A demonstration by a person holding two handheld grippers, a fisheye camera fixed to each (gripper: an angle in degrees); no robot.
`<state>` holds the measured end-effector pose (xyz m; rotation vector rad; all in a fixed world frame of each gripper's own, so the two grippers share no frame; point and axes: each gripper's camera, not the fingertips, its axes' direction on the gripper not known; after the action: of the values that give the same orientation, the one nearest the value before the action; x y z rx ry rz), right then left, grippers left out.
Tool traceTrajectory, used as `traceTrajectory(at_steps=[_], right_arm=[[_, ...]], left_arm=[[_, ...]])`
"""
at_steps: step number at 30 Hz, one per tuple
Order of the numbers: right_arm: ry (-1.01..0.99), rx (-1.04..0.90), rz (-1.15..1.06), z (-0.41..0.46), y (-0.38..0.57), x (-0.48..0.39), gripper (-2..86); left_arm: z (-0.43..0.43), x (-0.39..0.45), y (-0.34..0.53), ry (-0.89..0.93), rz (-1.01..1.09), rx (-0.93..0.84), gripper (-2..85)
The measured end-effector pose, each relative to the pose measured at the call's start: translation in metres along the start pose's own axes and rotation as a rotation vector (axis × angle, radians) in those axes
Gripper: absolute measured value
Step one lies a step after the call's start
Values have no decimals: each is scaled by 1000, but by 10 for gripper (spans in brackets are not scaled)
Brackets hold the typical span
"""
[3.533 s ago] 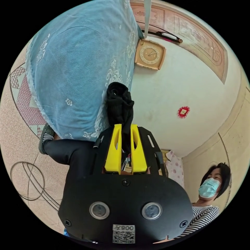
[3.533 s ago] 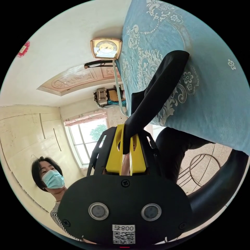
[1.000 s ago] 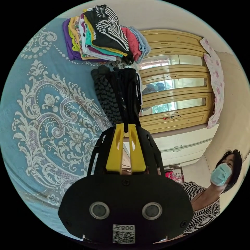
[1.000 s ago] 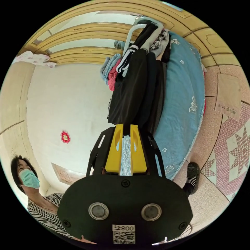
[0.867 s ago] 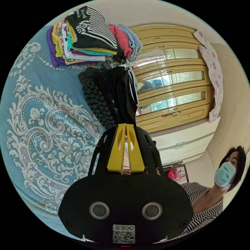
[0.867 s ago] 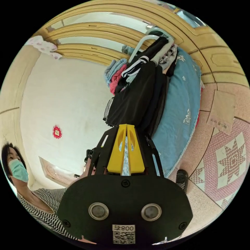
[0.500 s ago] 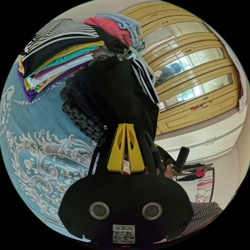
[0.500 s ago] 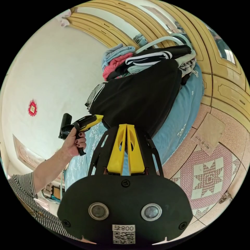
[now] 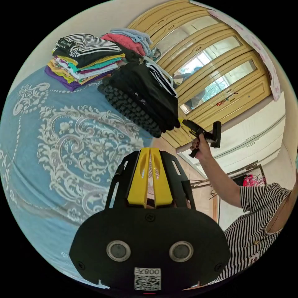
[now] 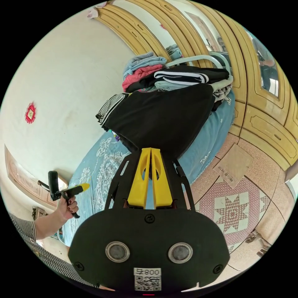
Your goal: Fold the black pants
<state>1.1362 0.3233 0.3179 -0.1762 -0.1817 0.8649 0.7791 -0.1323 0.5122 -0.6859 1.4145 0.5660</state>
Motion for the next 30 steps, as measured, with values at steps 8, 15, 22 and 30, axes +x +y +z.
traceTrajectory(at_steps=[8, 15, 22, 30], right_arm=[[78, 30, -57, -45, -17, -33, 47], [273, 44, -136, -50, -111, -55, 78], [456, 38, -200, -25, -189, -75, 85], [663, -76, -309, 1, -210, -92, 82]], left_arm=[[-23, 11, 111, 47, -67, -126, 25], [-27, 15, 138, 67, -84, -92, 27], [-15, 7, 154, 205, -146, -95, 27], [-20, 4, 190, 271, -206, -120, 25]])
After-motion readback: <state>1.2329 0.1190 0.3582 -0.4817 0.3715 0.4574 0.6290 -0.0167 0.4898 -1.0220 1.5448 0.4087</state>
